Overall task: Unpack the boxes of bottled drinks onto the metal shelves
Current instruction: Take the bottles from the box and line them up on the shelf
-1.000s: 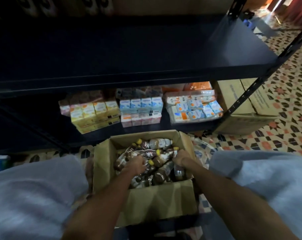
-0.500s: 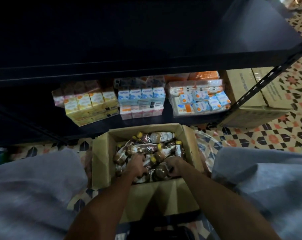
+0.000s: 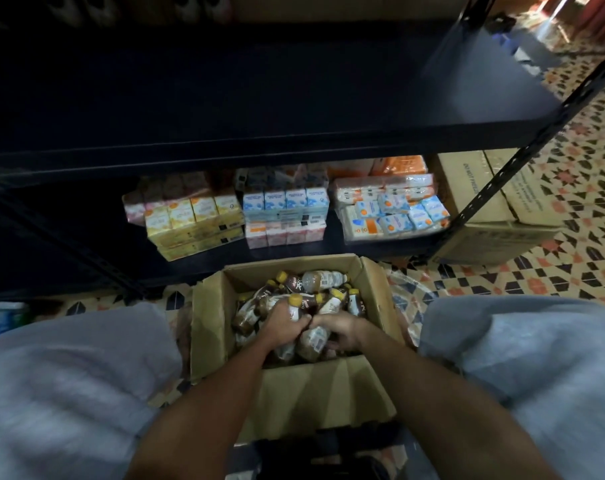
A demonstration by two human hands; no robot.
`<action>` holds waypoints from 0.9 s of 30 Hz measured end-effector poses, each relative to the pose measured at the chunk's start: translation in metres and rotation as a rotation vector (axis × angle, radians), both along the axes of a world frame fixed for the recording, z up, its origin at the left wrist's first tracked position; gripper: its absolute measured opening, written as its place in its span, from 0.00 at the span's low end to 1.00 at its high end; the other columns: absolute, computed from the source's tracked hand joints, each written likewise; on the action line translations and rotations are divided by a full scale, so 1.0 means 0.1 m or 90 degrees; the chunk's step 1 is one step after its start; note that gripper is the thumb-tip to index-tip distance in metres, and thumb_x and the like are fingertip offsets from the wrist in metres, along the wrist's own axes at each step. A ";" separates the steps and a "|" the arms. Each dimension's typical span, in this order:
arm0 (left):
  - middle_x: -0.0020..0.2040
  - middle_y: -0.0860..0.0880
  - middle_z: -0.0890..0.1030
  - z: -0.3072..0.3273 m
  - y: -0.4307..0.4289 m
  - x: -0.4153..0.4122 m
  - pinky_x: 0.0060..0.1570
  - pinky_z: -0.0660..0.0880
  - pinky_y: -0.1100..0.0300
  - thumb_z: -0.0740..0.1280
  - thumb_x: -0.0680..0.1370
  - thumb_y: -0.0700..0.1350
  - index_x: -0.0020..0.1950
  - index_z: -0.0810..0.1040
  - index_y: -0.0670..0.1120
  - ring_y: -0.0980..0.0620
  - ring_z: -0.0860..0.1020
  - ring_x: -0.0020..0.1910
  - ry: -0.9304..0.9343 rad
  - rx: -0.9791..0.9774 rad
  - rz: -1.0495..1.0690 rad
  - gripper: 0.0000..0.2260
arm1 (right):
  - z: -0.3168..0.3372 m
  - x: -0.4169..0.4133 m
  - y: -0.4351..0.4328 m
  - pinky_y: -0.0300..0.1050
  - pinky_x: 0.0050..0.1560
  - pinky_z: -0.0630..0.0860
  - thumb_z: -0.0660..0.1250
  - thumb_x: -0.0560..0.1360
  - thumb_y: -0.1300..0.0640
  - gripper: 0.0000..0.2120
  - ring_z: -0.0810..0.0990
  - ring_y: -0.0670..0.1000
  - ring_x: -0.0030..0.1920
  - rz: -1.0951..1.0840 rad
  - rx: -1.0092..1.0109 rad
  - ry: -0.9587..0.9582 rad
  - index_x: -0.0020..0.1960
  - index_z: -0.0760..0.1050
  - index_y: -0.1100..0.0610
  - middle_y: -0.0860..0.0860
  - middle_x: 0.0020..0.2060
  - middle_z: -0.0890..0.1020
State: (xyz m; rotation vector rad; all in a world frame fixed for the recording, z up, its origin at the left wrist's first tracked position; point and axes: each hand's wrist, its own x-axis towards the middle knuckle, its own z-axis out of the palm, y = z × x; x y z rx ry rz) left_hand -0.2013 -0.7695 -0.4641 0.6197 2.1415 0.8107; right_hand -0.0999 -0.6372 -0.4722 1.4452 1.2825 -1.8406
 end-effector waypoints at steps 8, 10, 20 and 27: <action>0.44 0.51 0.84 0.48 -0.04 -0.16 0.50 0.79 0.55 0.72 0.73 0.46 0.46 0.79 0.49 0.53 0.82 0.43 -0.002 0.060 0.083 0.04 | 0.66 -0.07 -0.12 0.48 0.57 0.77 0.81 0.66 0.54 0.33 0.77 0.52 0.60 0.140 0.242 0.156 0.62 0.64 0.46 0.48 0.56 0.77; 0.43 0.53 0.84 0.58 -0.01 -0.27 0.51 0.80 0.51 0.71 0.69 0.52 0.48 0.80 0.50 0.55 0.82 0.43 0.000 0.066 0.061 0.10 | 0.73 -0.10 -0.11 0.48 0.61 0.76 0.82 0.64 0.58 0.35 0.78 0.50 0.58 0.177 0.309 0.193 0.66 0.69 0.51 0.48 0.56 0.80; 0.50 0.51 0.84 1.96 -0.06 -0.64 0.49 0.79 0.59 0.78 0.71 0.44 0.58 0.78 0.50 0.55 0.83 0.49 0.050 0.189 -0.030 0.18 | 1.86 -0.27 0.11 0.38 0.53 0.77 0.84 0.61 0.53 0.39 0.78 0.45 0.57 0.270 0.496 0.369 0.66 0.68 0.49 0.43 0.57 0.79; 0.46 0.52 0.86 3.01 -0.05 -0.80 0.50 0.81 0.52 0.80 0.67 0.51 0.52 0.82 0.51 0.55 0.84 0.45 0.180 0.286 -0.078 0.17 | 2.90 -0.42 0.27 0.51 0.57 0.80 0.84 0.58 0.50 0.34 0.83 0.44 0.52 0.278 0.616 0.502 0.59 0.72 0.46 0.45 0.52 0.85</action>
